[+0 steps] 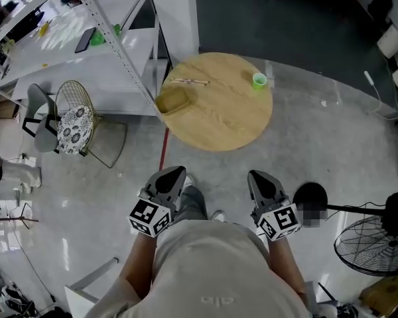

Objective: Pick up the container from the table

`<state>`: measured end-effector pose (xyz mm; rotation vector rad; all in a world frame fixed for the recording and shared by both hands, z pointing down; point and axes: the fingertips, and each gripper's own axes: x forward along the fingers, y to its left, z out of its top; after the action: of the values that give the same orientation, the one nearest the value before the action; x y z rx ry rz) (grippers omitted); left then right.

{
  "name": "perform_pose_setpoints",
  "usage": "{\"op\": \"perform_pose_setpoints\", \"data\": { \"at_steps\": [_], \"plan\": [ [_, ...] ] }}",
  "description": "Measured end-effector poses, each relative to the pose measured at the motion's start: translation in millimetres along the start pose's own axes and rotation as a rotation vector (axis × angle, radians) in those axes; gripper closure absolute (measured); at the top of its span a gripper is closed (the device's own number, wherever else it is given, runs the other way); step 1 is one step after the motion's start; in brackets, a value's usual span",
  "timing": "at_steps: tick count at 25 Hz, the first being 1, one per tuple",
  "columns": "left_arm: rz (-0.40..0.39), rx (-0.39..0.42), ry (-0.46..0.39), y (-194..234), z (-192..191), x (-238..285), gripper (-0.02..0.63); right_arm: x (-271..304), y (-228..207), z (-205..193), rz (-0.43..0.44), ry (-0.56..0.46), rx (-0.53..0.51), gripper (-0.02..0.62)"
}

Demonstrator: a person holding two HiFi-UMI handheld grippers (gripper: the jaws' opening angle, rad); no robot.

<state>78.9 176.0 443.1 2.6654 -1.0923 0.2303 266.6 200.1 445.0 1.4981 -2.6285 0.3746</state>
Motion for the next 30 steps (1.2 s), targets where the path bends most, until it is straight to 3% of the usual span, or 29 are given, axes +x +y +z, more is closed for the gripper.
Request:
{"op": "perform_pose_setpoints", "data": {
  "at_steps": [10,16,22,30],
  "plan": [
    [-0.005,-0.03,0.008,144,25,48,0.589,143,-12,25,-0.022,0.04,-0.016,0.571],
    [0.037,-0.076,0.031,224,19,59,0.589,226,-9,36,-0.02,0.063,-0.038,0.571],
    [0.071,-0.14,0.073,276,2,60,0.589,287,-3,41,0.004,0.111,-0.062,0.571],
    [0.175,-0.232,0.108,326,-16,82,0.589,340,-24,46,0.044,0.181,-0.073,0.571]
  ]
}}
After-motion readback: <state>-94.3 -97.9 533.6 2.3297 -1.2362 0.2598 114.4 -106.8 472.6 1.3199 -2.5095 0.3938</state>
